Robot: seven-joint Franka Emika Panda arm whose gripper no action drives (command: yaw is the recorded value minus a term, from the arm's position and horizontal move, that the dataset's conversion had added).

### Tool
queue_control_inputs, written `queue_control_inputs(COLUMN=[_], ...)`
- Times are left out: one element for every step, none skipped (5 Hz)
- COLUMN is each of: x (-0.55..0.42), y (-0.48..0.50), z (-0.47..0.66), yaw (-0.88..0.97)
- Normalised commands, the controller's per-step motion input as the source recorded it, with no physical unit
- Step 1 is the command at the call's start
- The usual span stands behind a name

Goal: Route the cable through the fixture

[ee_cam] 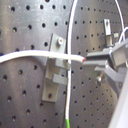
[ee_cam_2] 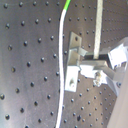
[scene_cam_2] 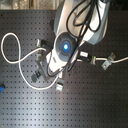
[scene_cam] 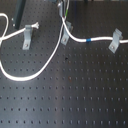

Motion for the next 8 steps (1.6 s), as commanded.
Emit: queue_control_inputs(x=[-0.044,0.005,-0.161,-0.086,0.084,0.057,-0.198,-0.196], y=[0.056,-0.003,-0.209,-0.314,-0.217,-0.19,-0.159,-0.047], z=[-0.55,-0.59,0.0,0.06,0.11,0.12,0.21,0.12], yaw=[0.11,0.13,-0.37,-0.37,0.0,0.0,0.0,0.11])
